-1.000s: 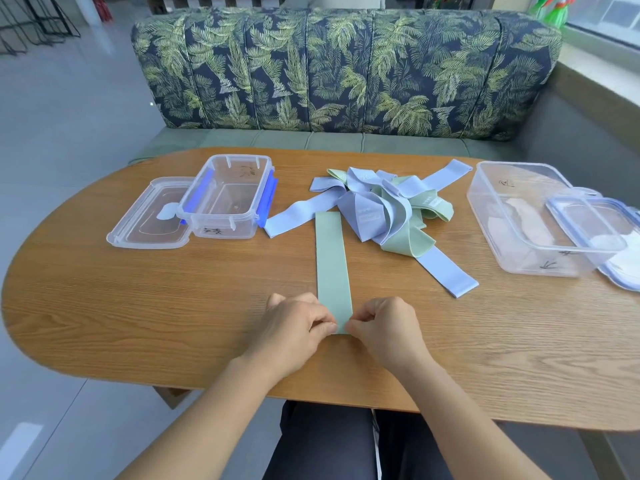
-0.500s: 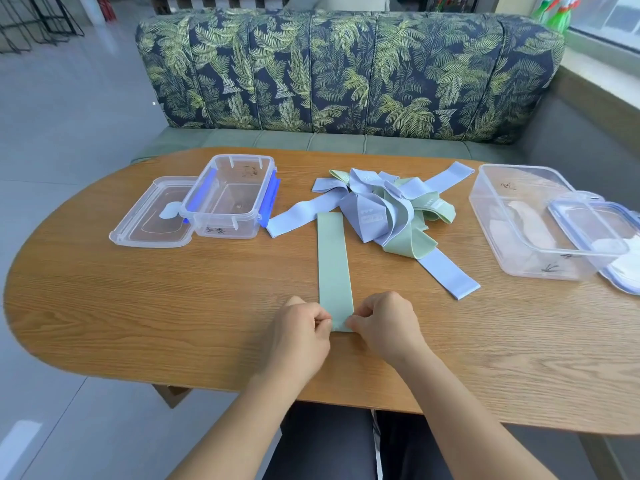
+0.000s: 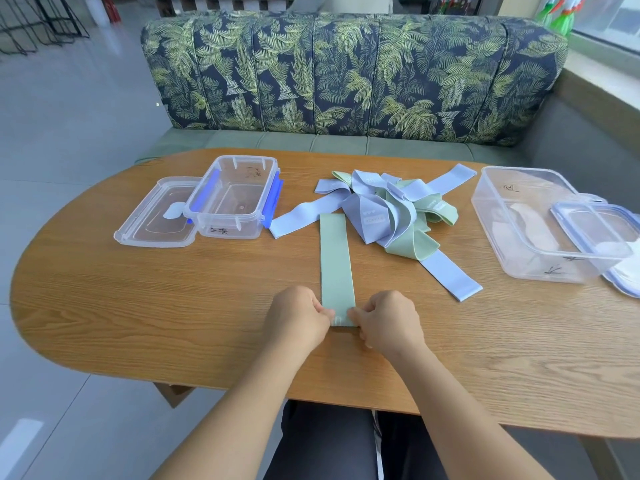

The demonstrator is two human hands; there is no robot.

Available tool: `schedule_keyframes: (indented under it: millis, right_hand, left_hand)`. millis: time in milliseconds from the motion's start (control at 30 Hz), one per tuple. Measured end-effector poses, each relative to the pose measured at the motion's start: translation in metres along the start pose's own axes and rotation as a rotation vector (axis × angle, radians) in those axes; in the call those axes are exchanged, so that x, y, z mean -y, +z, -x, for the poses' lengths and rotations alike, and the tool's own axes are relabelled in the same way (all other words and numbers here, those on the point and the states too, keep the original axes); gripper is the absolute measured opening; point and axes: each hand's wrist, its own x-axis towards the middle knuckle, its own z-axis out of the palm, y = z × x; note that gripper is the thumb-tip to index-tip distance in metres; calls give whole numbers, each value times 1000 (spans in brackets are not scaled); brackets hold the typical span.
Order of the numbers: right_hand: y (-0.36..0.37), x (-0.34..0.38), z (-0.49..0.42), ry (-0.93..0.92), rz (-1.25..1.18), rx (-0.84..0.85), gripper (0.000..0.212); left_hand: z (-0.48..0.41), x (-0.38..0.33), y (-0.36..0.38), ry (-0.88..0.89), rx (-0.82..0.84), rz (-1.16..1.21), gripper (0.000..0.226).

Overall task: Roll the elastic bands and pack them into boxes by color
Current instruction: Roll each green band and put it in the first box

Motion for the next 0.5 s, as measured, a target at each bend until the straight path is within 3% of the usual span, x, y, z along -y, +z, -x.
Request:
schedule_keyframes:
  millis: [500]
  right_hand:
    - [11,5,-4,-23,188,-133,41]
  left_hand:
    - [-12,-6,5,10,-70,-151,34]
